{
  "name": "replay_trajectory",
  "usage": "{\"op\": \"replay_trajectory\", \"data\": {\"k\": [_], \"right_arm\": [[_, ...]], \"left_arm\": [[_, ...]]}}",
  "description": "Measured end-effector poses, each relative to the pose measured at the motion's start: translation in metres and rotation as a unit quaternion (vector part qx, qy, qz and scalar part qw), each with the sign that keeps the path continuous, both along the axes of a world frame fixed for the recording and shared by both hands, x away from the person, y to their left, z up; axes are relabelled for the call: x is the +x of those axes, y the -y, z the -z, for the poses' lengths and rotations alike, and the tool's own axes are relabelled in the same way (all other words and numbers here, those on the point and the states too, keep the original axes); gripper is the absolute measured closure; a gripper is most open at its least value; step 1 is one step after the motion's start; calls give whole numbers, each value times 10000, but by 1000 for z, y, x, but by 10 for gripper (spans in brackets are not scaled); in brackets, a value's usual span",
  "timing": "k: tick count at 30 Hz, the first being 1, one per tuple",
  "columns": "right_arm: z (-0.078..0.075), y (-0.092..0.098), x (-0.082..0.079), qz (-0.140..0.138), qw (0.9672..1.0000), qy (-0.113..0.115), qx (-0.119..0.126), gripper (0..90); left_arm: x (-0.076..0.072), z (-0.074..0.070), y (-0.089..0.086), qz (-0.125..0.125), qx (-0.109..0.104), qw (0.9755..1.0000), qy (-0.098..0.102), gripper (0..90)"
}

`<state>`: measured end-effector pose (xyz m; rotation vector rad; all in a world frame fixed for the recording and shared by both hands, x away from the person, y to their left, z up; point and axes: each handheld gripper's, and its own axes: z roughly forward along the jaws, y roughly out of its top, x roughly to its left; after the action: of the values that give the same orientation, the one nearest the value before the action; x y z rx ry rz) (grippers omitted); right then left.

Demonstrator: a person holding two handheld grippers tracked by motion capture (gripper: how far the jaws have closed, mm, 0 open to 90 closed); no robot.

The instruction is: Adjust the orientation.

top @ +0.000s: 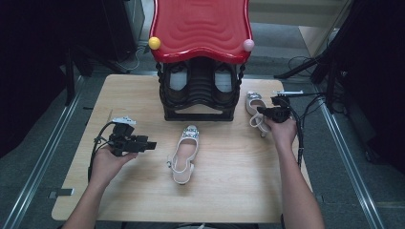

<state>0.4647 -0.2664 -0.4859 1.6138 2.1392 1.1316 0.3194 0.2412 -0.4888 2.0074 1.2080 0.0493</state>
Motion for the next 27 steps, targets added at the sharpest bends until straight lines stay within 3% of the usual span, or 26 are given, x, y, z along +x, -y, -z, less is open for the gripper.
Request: {"op": "replay_trajectory", "data": {"k": [4,8,16,27], "right_arm": [[-2,4,-1,98,10000,15,-1,900],[-11,12,-4,216,9996,101,174,890],[-28,14,-9,178,9986,415,270,825],[-18,-4,-1,-40,9992,223,324,769]], "left_arm": [[-1,0,-2,-18,-33,10000,-18,436],[-1,0,-3,-35,-29,10000,-15,436],[-1,0,-3,-39,-11,10000,-8,436],[-7,0,-11,-165,-38,9999,-20,435]]}}
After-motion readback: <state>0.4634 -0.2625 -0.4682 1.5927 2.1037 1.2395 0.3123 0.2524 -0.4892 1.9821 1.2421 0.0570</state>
